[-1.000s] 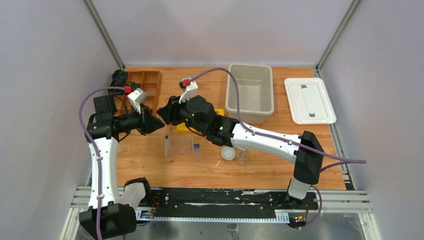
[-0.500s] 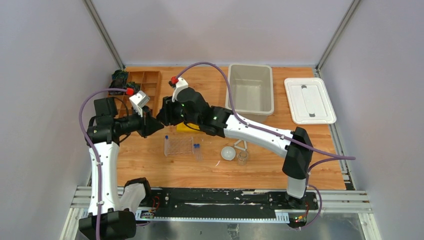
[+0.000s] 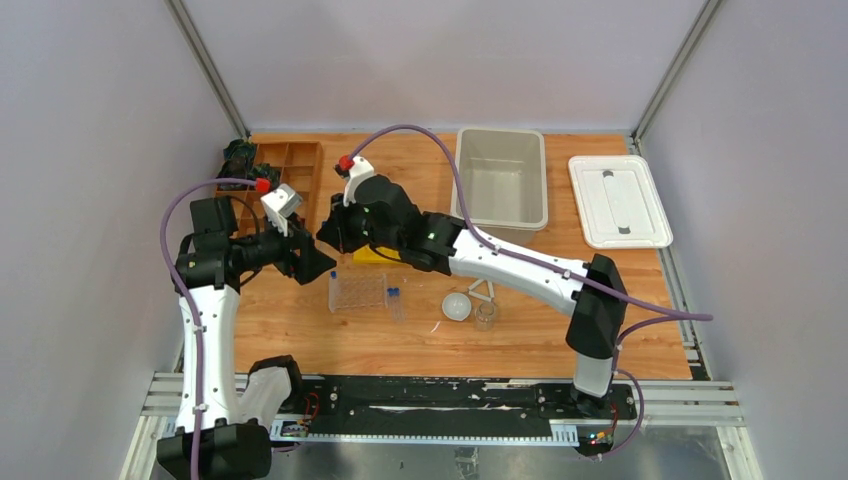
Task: Organize the chemistry lab equipment
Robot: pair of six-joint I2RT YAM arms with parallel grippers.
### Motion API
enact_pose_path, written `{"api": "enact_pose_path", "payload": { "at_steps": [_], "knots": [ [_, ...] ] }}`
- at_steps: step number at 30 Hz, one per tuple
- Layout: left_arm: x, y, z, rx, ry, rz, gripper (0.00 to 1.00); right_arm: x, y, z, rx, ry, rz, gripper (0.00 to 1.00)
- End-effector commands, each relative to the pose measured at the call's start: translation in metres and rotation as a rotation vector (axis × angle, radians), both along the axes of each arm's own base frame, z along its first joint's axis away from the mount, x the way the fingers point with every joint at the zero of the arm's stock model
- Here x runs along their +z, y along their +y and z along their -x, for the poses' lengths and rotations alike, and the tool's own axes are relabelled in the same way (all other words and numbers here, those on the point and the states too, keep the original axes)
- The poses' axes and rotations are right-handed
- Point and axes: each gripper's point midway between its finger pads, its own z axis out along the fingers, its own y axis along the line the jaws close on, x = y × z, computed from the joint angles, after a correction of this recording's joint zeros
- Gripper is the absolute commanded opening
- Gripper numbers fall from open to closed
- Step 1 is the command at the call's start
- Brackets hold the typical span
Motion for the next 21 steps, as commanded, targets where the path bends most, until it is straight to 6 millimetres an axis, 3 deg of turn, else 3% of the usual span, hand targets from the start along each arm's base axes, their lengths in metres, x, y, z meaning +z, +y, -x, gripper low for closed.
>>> {"api": "enact_pose_path", "payload": {
  "at_steps": [1,6,10,16,21],
  "knots": [
    [-0.002,0.012,-0.009,0.061,0.011,-0.057,0.96,-0.003,-0.03,-0.014,-0.073,-0.084,0.058,0.0],
    [-0.006,0.037,-0.026,0.194,0.064,-0.138,1.0,-0.03,-0.057,-0.013,-0.095,-0.167,0.095,0.0],
    [-0.008,0.058,-0.042,0.319,0.108,-0.167,1.0,-0.055,-0.061,0.0,-0.047,-0.23,0.078,0.0],
    [-0.022,0.079,-0.055,0.437,0.185,-0.191,1.0,-0.08,-0.034,0.024,0.077,-0.363,0.052,0.0],
    [-0.03,0.087,-0.057,0.464,0.209,-0.22,1.0,-0.102,-0.005,0.03,0.125,-0.379,0.026,0.0]
  ]
}}
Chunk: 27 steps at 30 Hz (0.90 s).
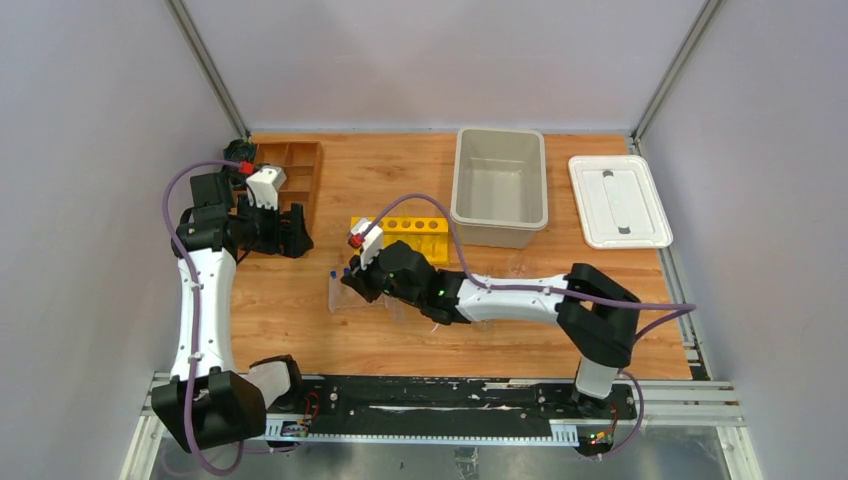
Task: Organize the chemistry lab equipment
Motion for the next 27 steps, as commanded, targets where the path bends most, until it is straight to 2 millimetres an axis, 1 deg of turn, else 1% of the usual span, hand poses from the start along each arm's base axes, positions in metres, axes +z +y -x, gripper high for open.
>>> {"api": "enact_pose_path", "payload": {
  "at_steps": [1,5,9,11,18,27],
  "knots": [
    [0.005,0.014,-0.007,0.06,-0.017,-0.044,1.0,0.008,0.036,0.006,0.073,-0.094,-0.102,0.0],
    [0.004,0.017,-0.007,0.069,-0.013,-0.064,1.0,-0.008,0.054,0.012,0.108,-0.124,-0.097,0.0],
    [0.005,0.018,-0.008,0.067,-0.019,-0.068,1.0,-0.017,0.065,0.016,0.131,-0.155,-0.085,0.0],
    [0.004,0.017,-0.007,0.064,-0.017,-0.066,1.0,-0.021,0.068,0.016,0.132,-0.156,-0.08,0.0],
    [0.002,0.017,-0.006,0.057,-0.015,-0.069,1.0,-0.03,0.073,0.011,0.126,-0.172,-0.062,0.0],
    [0.002,0.015,-0.005,0.045,-0.019,-0.064,1.0,-0.047,0.07,0.002,0.09,-0.196,-0.009,0.0]
  ]
}}
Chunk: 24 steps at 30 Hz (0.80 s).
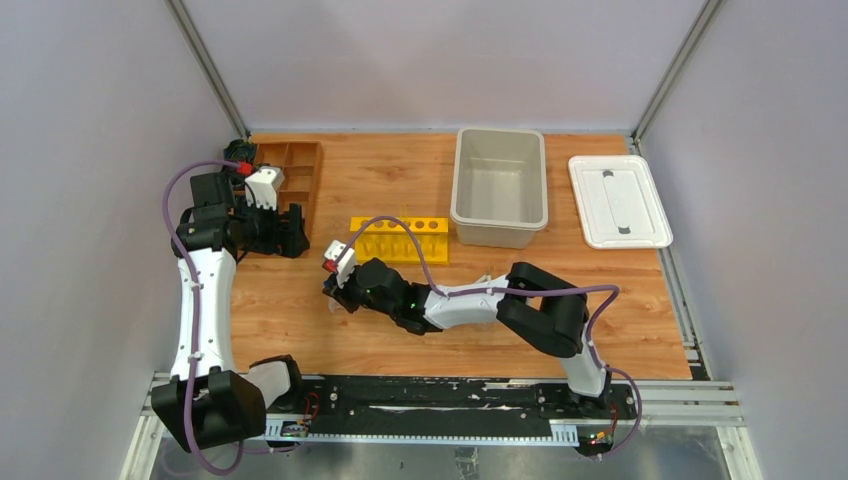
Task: Organize the chemistry lab equipment
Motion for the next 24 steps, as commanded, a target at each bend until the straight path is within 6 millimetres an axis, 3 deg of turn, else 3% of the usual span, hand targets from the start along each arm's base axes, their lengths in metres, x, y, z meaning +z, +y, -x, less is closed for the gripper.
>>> {"api": "enact_pose_path", "payload": {
  "at_steps": [1,24],
  "knots": [
    [0.008,0.002,-0.004,-0.006,-0.039,-0.012,1.0,0.006,0.005,-0.003,-0.02,-0.051,-0.015,0.0],
    [0.012,0.004,-0.005,-0.004,-0.054,-0.026,1.0,-0.02,-0.002,-0.008,-0.047,-0.041,0.038,0.0]
  ]
}}
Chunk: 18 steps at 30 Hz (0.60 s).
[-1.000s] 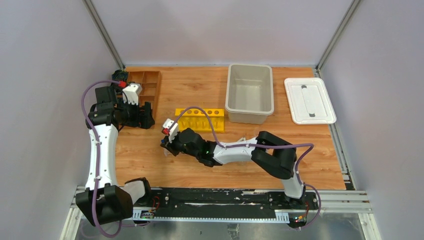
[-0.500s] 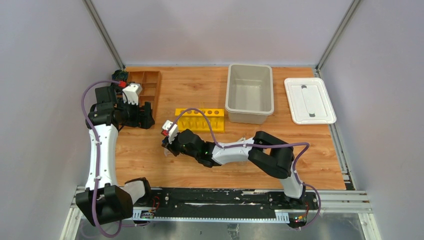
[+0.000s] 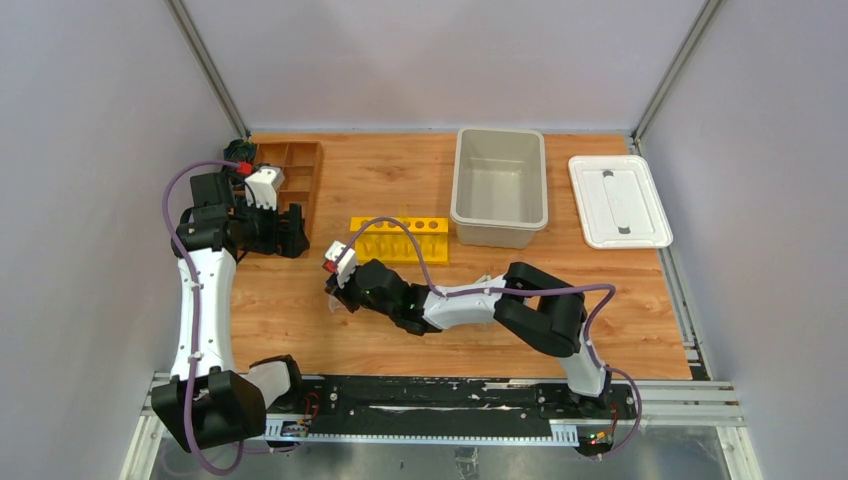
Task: Organize the chemistry lab equipment
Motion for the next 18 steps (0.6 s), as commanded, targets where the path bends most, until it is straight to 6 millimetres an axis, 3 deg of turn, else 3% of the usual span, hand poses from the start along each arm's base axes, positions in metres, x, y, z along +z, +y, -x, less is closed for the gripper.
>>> {"api": "enact_pose_path", "payload": {
  "at_steps": [1,18],
  "knots": [
    [0.012,0.004,-0.004,-0.004,-0.052,-0.025,1.0,-0.01,0.001,-0.002,-0.011,-0.022,0.011,0.0],
    [0.008,0.005,-0.005,-0.007,-0.042,-0.03,1.0,-0.022,-0.002,-0.01,-0.033,-0.03,0.029,0.0]
  ]
}}
